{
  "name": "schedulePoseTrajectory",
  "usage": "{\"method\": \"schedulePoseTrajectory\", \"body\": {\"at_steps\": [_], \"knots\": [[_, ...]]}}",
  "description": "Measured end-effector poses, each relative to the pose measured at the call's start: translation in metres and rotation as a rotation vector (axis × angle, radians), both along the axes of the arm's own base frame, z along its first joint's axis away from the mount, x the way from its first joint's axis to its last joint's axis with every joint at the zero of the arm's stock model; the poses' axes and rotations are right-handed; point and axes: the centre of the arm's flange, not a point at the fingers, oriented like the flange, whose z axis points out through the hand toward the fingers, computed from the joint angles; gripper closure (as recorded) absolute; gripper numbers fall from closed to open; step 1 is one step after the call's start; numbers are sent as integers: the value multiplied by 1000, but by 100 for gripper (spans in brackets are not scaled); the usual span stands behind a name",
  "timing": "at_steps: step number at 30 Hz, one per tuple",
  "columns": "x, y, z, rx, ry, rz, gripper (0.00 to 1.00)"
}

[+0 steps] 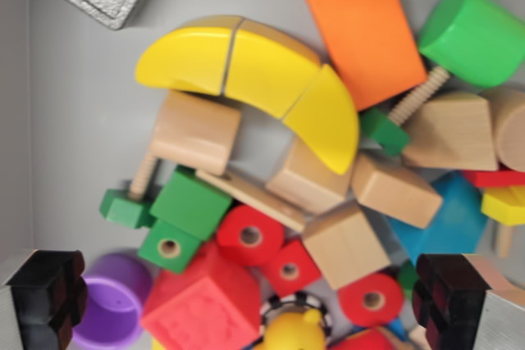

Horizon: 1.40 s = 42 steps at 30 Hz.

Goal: Pick an object from the bin

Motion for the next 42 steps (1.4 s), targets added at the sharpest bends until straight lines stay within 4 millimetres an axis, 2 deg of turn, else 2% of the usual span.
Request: {"method": "schedulePoseTrajectory", "body": {"at_steps": [13, 28, 42], "knots": [[-14, 37, -35, -3, -20, 42, 0], [-15, 35, -99, -3, -17, 39, 0], [-15, 35, -142, -4, -17, 39, 0]]}}
